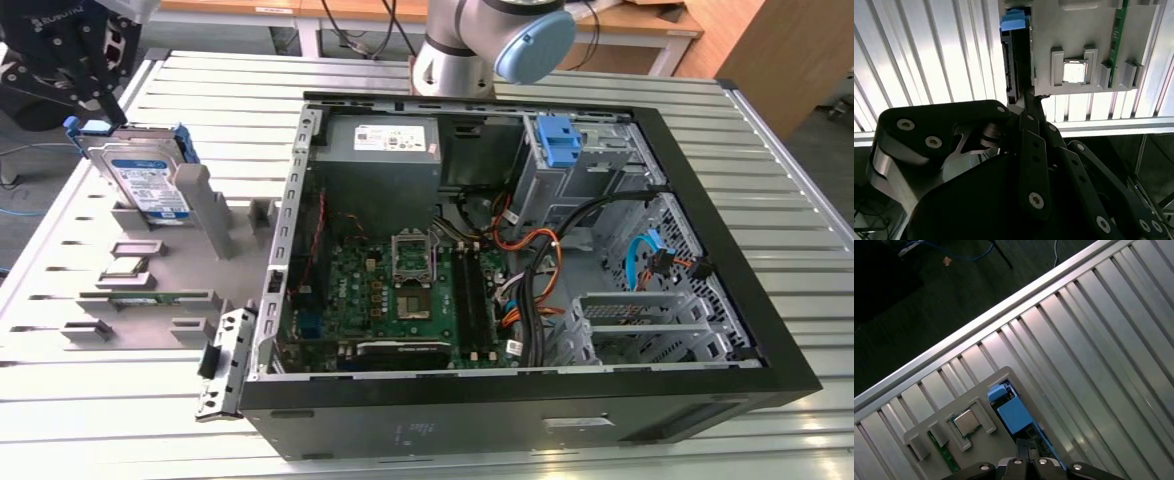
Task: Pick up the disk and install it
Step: 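Pick up the disk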
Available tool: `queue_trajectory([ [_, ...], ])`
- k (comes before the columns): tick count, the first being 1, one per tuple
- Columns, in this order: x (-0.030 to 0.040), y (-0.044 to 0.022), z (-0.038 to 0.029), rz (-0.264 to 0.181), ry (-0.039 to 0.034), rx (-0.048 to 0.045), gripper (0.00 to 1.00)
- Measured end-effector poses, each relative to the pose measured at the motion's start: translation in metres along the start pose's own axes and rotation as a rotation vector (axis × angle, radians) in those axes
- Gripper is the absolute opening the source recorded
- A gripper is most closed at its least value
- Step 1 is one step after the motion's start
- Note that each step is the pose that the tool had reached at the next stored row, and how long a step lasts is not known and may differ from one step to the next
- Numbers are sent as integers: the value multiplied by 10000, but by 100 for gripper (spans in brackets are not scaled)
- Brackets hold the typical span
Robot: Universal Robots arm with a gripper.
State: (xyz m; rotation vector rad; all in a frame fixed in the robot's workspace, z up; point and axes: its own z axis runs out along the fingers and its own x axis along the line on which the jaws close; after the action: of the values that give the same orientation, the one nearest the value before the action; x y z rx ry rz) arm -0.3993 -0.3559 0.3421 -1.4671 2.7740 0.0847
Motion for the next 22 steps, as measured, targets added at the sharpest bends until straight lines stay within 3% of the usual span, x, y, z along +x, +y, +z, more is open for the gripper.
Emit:
queue_trajectory([
  [5,0,0,1,-454,21,-12,11],
  [22,0,0,6,-646,30,-18,11],
])
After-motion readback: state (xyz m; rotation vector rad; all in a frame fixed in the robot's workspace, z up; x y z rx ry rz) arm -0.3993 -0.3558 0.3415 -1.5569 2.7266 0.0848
